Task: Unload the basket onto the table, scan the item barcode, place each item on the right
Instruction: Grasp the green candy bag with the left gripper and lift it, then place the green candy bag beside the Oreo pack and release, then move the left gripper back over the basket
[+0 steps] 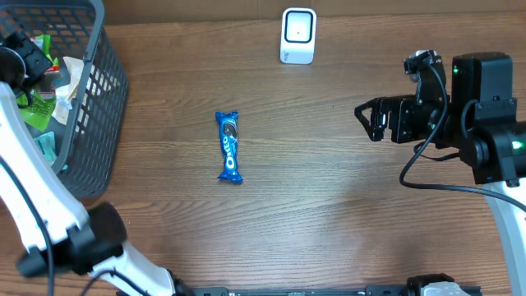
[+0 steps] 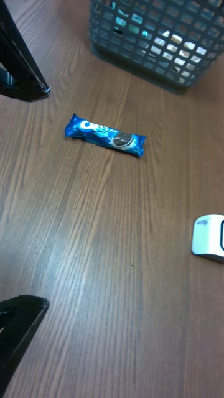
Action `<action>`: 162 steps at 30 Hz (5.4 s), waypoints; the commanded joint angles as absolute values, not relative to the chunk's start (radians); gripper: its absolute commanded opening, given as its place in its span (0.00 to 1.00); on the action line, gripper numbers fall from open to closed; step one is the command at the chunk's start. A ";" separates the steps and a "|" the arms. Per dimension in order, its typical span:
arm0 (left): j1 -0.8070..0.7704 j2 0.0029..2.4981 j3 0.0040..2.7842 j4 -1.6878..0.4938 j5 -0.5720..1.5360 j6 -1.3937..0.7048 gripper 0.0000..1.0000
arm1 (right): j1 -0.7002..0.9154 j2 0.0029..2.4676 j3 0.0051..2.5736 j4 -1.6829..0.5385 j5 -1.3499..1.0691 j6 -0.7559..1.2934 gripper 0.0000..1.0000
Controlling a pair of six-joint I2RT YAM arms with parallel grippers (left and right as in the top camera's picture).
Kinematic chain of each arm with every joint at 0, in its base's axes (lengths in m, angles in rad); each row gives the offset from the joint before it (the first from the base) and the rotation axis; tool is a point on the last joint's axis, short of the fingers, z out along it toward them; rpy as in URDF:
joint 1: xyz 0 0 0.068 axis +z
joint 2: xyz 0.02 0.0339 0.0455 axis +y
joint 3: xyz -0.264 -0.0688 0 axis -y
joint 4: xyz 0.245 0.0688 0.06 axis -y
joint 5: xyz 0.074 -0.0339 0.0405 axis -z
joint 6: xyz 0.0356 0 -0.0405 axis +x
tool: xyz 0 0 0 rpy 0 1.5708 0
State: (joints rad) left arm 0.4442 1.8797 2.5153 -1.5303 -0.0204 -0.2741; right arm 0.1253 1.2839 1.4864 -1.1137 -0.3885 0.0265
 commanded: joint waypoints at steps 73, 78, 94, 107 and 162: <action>0.282 2.016 2.732 -1.610 -0.151 -0.256 0.73 | 0.129 1.280 1.511 -1.137 -0.395 0.031 1.00; 0.436 2.074 2.701 -1.501 -0.144 -0.219 0.84 | 0.129 1.280 1.511 -1.147 -0.395 0.031 1.00; 0.498 2.518 2.700 -1.243 -0.138 -0.017 0.90 | 0.129 1.280 1.511 -1.163 -0.395 0.031 1.00; 0.489 2.769 2.700 -1.174 -0.077 0.017 0.94 | 0.129 1.280 1.511 -1.164 -0.395 0.031 1.00; 0.486 2.597 2.678 -1.332 -0.080 0.121 1.00 | 0.129 1.280 1.511 -1.161 -0.395 0.031 1.00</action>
State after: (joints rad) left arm 0.4908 2.5855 2.7029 -1.3521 -0.0898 0.0807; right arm 0.1253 1.2839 1.4864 -1.1679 -0.3889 0.0261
